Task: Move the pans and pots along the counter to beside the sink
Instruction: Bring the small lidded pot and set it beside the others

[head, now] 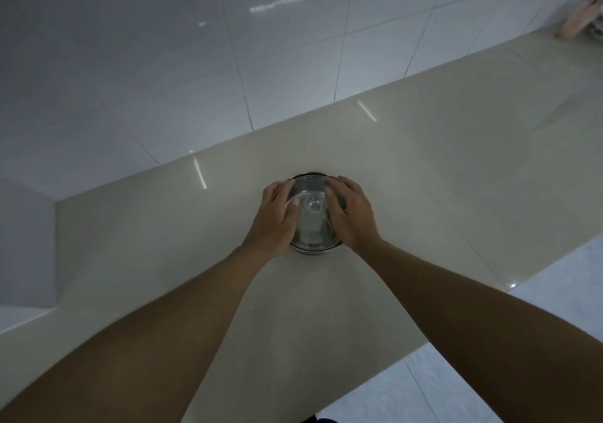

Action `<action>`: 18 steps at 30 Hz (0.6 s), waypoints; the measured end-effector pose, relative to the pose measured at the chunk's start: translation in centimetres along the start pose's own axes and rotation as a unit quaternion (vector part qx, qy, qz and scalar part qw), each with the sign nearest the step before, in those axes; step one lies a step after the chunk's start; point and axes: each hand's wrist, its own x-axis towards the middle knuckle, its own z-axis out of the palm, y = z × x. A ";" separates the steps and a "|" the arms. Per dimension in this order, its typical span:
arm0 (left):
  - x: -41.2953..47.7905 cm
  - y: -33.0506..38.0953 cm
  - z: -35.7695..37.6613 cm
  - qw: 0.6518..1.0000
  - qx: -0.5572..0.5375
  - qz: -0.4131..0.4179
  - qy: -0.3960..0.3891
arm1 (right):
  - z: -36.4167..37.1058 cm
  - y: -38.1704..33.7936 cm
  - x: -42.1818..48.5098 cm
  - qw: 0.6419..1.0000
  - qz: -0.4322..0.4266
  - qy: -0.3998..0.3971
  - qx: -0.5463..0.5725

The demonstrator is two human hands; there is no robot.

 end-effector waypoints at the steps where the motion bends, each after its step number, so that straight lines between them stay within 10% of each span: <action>1: 0.0 -0.1 0.5 1.000 -0.004 -0.006 0.004 | 0.2 0.1 0.0 1.000 -0.004 0.008 0.003; 18: -6.6 -0.6 -3.6 0.998 0.036 -0.031 0.043 | 2.5 -4.7 -5.8 0.998 -0.026 0.035 0.034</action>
